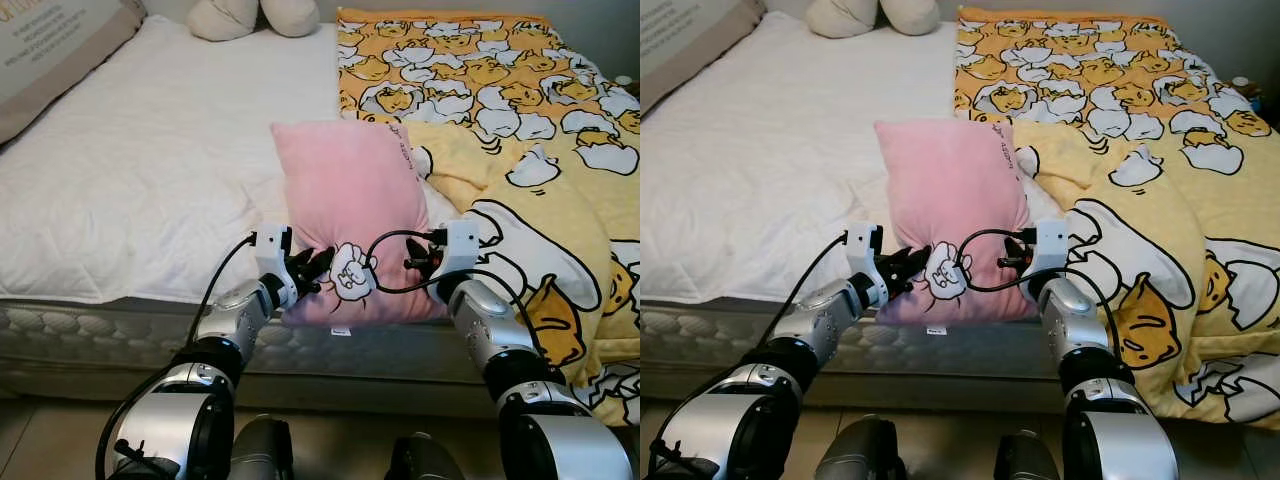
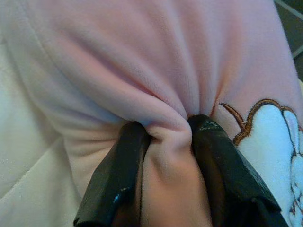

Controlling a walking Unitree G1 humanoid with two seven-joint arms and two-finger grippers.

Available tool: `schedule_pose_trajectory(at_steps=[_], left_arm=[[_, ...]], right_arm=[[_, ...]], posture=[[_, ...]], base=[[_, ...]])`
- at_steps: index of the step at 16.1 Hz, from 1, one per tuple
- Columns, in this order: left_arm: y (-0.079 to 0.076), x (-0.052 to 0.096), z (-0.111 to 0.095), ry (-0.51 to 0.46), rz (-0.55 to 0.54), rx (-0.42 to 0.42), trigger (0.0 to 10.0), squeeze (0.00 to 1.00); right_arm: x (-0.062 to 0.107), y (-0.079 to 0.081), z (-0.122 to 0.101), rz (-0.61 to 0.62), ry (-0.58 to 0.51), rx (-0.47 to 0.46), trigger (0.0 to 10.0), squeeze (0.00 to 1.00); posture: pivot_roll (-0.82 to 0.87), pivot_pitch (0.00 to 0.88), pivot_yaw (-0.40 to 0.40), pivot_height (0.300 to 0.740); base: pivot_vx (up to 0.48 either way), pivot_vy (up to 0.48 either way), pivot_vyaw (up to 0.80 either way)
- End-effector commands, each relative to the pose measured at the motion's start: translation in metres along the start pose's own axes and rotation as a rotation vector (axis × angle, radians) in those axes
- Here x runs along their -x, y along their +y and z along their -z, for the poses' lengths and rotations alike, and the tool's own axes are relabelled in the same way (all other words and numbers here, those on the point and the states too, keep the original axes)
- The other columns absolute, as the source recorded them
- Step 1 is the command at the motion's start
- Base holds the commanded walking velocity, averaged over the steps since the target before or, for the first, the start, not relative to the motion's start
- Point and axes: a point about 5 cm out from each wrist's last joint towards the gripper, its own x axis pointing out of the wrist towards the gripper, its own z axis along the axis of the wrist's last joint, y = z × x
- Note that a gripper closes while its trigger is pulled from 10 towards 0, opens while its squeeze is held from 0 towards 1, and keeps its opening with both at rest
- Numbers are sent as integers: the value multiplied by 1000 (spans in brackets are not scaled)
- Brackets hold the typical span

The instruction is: Clean up the room

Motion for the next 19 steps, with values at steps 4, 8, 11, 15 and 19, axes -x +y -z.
schedule_pose_trajectory(at_steps=[4,8,11,15,19], left_arm=[[10,0,-22,-140,-90,246,0,0],[5,-3,-30,-146,-65,124,0,0],[-4,-9,-38,-168,-31,100,0,0],[-8,-12,-58,-241,-21,129,0,0],[-15,-13,-83,-312,-9,41,0,0]], right_arm=[[-5,12,-4,-42,-12,-2,0,0],[-6,13,-6,-44,-19,6,0,0],[-7,12,-12,-47,-37,42,0,0],[-10,3,-46,-11,-141,134,0,0],[-12,0,-97,30,-301,163,0,0]], posture=[[-44,0,46,672],[-45,0,45,672],[-44,0,47,672],[-45,0,49,672],[-45,0,45,672]], base=[[0,0,0],[0,0,0],[0,0,0],[0,0,0],[0,0,0]])
